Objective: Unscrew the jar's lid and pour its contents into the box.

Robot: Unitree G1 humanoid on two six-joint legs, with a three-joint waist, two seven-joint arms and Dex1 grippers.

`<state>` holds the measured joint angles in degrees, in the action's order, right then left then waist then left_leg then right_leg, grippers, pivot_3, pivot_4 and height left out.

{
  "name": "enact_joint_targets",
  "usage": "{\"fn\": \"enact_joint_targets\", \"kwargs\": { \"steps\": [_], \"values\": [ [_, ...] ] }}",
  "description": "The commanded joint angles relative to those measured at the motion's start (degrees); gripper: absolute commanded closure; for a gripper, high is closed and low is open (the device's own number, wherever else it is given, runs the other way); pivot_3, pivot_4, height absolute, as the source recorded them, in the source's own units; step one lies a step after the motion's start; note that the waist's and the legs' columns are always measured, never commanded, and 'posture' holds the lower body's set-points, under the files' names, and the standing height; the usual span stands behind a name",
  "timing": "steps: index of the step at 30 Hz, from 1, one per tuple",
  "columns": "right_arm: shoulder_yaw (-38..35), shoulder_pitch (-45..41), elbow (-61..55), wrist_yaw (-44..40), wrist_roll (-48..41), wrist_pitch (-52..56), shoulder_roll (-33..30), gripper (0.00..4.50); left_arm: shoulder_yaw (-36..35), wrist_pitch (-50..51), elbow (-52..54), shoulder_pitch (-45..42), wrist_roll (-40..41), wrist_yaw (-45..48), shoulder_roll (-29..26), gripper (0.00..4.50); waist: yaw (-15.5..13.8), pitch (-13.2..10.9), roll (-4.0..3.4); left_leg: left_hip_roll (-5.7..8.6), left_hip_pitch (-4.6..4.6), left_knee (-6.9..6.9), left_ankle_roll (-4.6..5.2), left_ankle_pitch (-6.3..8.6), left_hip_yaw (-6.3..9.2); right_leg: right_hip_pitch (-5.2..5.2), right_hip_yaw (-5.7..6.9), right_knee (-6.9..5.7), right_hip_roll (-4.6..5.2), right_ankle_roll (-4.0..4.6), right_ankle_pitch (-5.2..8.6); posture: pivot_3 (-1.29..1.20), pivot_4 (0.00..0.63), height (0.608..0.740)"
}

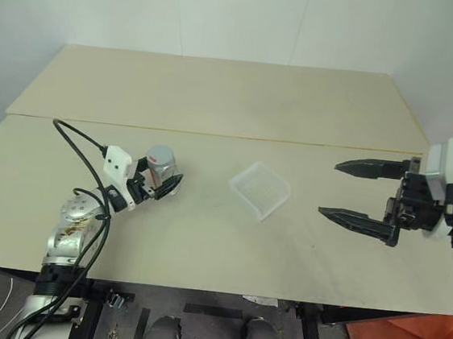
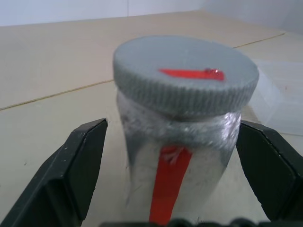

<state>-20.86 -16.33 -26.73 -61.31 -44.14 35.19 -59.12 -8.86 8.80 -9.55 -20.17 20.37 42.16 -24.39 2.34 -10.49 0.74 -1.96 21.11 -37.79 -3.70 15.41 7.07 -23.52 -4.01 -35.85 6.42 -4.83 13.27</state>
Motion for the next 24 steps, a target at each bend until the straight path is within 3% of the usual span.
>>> {"fn": "enact_joint_targets", "kwargs": {
  "steps": [1, 9, 12, 18, 24],
  "values": [
    [-2.6, 0.3, -1.6, -0.4, -1.0, -0.6, -0.9, 0.00, -0.3, -2.7, -0.7, -1.6, -0.5, -0.7, 0.3, 0.01, 0.1, 0.0, 0.00, 0.00, 0.00, 0.00, 0.00, 0.00, 0.00, 0.00, 0.00, 0.01, 0.00, 0.00, 0.00, 0.00, 0.150, 0.740],
    [-3.5, 1.1, -2.1, -0.7, -1.0, -0.9, -1.1, 0.00, 0.0, -6.5, -3.4, -3.0, -1.4, -1.5, 2.1, 0.01, 0.0, 0.0, 0.00, 0.00, 0.01, -0.01, 0.00, 0.00, 0.00, 0.00, 0.00, 0.01, 0.00, -0.01, 0.00, 0.00, 0.150, 0.740],
    [-3.7, 1.1, -2.4, -0.7, -1.1, -0.7, -1.0, 0.00, 0.6, -7.0, -3.5, -3.1, -1.6, -1.1, 2.5, 0.59, 0.0, 0.0, 0.00, 0.00, 0.00, -0.01, 0.00, 0.00, 0.00, 0.00, 0.00, 0.01, 0.00, -0.01, 0.00, 0.00, 0.150, 0.740],
    [-3.9, 1.1, -2.9, -0.4, -1.4, -0.5, -0.9, 0.00, 0.6, -6.9, -3.5, -3.0, -1.6, -0.8, 2.4, 2.53, 0.0, 0.0, 0.00, 0.00, 0.00, -0.01, 0.00, 0.00, 0.00, 0.00, 0.00, 0.01, 0.00, -0.01, 0.00, 0.00, 0.150, 0.740],
    [-3.2, 0.7, -3.3, 0.1, -1.2, -0.6, -0.6, 0.00, 1.0, -6.4, -3.2, -3.7, -1.7, -0.3, 2.2, 2.55, 0.0, 0.0, 0.00, 0.00, 0.01, -0.01, 0.00, 0.00, 0.00, 0.00, 0.00, 0.01, 0.00, -0.01, 0.00, 0.00, 0.150, 0.740]
  ]
}}
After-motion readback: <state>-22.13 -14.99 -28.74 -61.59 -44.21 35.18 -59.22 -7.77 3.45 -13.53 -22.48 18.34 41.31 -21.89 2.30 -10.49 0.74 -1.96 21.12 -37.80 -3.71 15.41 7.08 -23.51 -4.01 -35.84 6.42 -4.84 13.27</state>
